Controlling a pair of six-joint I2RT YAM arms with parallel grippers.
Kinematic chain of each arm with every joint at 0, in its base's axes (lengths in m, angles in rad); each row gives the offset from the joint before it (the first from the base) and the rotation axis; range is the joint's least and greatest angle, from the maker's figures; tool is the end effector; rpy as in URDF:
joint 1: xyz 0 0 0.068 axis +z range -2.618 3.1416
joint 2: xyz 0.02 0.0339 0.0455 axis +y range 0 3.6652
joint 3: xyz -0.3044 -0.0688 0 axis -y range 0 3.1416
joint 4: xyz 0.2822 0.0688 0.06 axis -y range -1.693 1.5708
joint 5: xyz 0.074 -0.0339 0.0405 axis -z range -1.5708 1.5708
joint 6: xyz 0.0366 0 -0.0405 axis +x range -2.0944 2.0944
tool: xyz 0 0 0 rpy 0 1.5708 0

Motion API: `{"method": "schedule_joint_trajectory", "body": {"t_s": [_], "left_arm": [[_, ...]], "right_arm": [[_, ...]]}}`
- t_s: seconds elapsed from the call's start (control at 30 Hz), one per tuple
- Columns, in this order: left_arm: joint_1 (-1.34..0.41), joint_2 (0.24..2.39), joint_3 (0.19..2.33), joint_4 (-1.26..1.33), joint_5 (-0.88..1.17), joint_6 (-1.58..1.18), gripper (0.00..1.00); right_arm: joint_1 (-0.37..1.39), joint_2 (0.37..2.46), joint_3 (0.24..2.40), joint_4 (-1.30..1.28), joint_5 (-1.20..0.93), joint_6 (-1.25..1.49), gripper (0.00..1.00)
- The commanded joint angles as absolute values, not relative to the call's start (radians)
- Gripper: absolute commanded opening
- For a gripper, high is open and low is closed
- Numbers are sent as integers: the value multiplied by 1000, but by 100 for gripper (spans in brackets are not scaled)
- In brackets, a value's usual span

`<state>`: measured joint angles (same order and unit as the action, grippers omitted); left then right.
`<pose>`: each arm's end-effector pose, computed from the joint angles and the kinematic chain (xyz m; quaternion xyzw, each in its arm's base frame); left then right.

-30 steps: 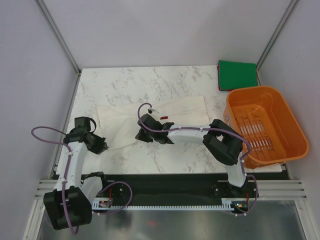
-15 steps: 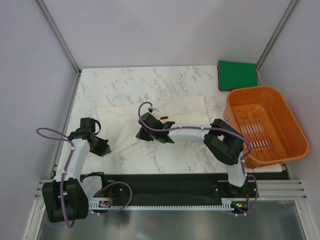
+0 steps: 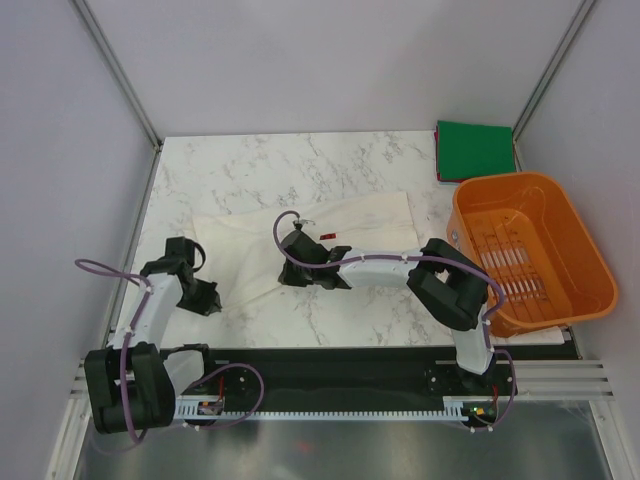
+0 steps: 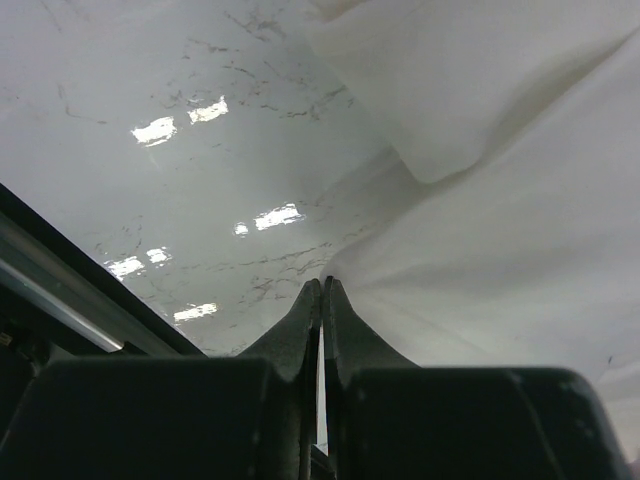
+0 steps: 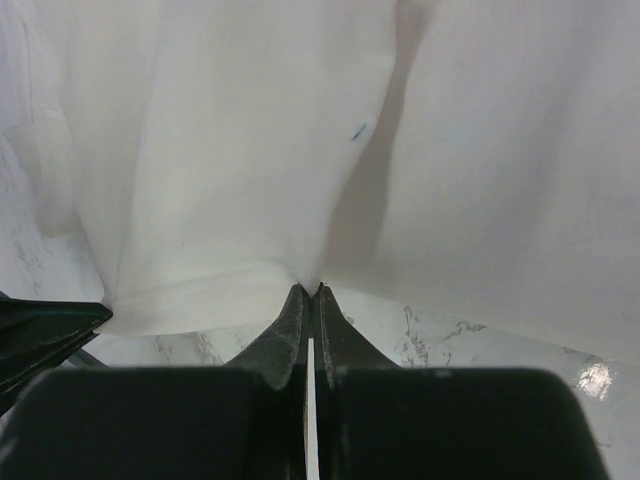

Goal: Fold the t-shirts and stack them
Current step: Fold the tshirt

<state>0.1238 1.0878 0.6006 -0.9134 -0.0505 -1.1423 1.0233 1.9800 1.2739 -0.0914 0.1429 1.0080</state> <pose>0.1732 0.0234 0.1950 -0.5910 0.8018 -0.0195 0.0864 0.2500 0.4001 0.1764 0.0199 0.9240 0.2848 0.2544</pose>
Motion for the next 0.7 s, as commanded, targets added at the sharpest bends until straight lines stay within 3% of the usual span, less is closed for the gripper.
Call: {"method": "schedule_joint_trajectory", "body": {"t_s": [0.0,0.67], "left_arm": [[112,1089,589,-943,-89,-1221,2],[41,1193,624,-923,-94,-1218,2]], "right_arm": [[1017,1960,1285,-92,144,934,0],[1015,2009,1351,-113,103,905,0]]}}
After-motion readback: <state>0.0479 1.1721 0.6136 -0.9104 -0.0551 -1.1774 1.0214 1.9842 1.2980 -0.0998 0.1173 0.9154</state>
